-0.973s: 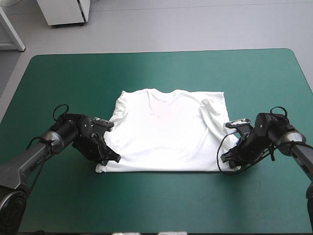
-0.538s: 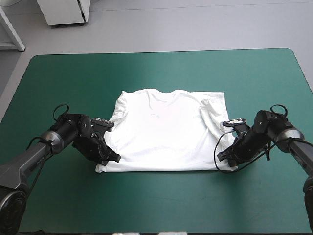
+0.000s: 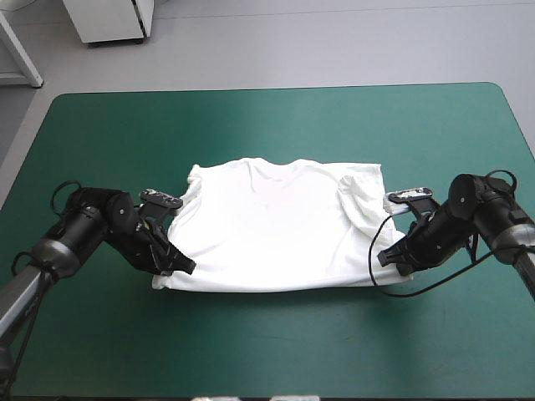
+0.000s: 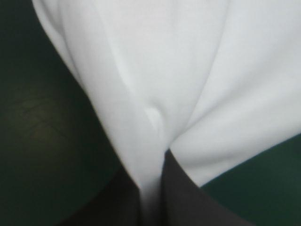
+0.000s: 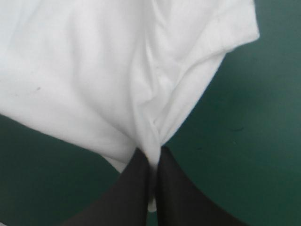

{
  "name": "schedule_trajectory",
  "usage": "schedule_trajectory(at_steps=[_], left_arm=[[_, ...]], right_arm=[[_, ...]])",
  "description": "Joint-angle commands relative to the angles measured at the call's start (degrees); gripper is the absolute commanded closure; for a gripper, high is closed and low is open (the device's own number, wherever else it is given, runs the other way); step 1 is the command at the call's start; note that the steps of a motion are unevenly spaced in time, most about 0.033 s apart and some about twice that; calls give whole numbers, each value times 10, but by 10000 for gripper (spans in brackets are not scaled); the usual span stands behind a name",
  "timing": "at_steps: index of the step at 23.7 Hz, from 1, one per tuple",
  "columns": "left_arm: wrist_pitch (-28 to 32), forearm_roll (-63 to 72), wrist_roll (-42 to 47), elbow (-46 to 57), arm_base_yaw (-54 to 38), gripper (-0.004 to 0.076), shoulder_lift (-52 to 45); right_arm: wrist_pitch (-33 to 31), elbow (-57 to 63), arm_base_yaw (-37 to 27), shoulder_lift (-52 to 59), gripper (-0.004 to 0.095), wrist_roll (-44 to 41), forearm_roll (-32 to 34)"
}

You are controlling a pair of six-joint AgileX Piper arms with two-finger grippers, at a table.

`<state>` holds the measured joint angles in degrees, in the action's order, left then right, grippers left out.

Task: Fold the cloth

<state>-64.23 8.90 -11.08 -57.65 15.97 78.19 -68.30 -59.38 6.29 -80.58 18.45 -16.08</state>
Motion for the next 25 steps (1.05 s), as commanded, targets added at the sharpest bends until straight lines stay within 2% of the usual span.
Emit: schedule_trajectory(at_steps=[1,5,9,15,25], left_arm=[[-25,8,15,-24,2,733,-76],[-20,6,27,-44,2,733,-119],[33,-12,30,-67,2,733,-102],[104,-68,45,-132,2,733,-47],[196,-130,59,-188,2,733,60]], right_arm=[[-33,-27,1,61,921,-18,-7],[-29,-60,1,101,921,-30,-6],[42,-97,0,95,921,-34,-4],[142,-133,0,36,921,-34,-2],[217,-230,0,-99,921,-30,-2]])
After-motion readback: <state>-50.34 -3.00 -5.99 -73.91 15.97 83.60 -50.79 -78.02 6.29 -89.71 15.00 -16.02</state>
